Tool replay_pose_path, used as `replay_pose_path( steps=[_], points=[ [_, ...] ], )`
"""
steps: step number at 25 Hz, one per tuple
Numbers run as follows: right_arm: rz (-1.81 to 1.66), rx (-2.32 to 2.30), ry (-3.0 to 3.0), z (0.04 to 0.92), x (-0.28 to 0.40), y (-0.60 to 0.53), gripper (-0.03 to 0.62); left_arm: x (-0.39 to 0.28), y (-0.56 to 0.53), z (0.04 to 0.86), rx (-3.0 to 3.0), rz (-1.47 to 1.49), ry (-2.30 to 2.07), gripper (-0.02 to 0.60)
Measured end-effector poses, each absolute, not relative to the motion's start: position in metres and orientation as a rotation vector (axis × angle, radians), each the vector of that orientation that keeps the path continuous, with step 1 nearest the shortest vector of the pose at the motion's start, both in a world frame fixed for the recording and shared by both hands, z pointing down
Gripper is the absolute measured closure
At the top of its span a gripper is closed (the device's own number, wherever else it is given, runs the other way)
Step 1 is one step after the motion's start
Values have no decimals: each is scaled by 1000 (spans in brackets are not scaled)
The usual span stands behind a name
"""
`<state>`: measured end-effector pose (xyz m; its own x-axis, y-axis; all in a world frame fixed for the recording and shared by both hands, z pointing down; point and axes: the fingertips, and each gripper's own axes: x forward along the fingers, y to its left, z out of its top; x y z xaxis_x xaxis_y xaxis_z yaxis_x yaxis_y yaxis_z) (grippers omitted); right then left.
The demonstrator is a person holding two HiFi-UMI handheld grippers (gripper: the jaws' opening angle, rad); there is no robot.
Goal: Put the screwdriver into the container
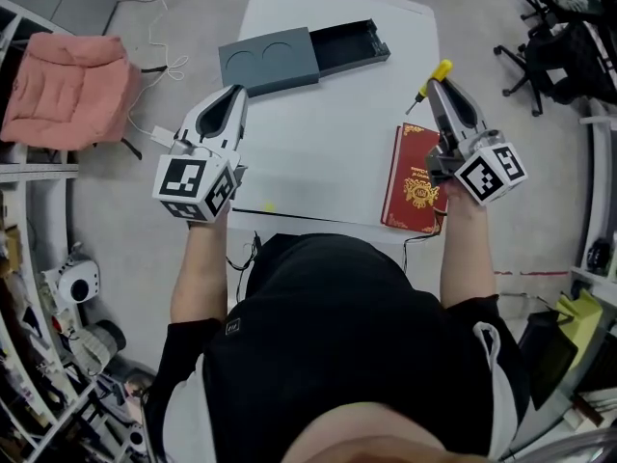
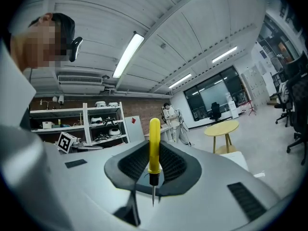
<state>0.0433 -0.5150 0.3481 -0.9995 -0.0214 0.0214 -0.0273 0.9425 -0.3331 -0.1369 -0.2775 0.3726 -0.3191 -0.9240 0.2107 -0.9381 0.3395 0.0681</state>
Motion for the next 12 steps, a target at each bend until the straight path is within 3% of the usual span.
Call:
replay_pose_path(
  steps=[12],
  points=[
    [368, -42, -2905, 382, -53, -542, 516, -176, -304, 401, 1699, 79, -2332, 557]
  ],
)
